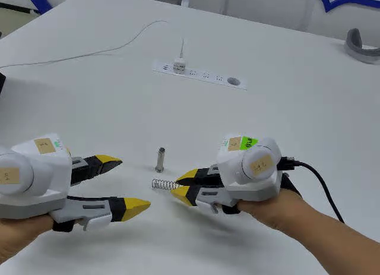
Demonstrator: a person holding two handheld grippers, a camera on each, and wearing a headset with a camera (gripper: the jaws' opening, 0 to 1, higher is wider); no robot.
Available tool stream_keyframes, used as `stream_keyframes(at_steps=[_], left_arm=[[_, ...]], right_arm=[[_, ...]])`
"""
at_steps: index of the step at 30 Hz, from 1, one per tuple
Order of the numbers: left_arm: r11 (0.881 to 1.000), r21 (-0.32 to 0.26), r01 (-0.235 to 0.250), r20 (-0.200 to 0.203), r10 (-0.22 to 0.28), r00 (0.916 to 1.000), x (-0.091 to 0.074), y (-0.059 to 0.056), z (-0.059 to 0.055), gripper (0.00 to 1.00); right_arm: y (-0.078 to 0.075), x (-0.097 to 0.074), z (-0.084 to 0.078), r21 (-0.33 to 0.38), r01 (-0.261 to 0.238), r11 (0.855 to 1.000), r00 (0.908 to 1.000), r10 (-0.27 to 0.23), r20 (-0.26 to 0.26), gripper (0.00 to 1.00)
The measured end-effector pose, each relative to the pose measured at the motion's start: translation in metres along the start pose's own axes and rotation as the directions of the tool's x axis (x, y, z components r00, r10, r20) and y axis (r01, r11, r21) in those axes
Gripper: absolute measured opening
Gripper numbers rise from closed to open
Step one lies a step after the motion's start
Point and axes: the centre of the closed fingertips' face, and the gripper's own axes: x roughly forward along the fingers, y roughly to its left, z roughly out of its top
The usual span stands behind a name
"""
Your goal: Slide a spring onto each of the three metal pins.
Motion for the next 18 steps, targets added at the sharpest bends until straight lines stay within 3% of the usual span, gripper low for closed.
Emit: stream_keyframes(at_steps=[12,18], left_arm=[[1.0,0.0,0.0,0.007,0.0,1.0,-0.001,-0.001,0.001,0.61],[1.0,0.001,0.002,0.011,-0.002,0.9999,-0.001,-0.002,0.002,0.61]], right_arm=[[-0.005,-0.007,0.014,-0.02,0.013,1.0,0.9999,-0.014,-0.011,0.12],[-0.01,-0.013,0.023,0.005,0.022,1.0,0.9996,-0.022,-0.019,0.12]])
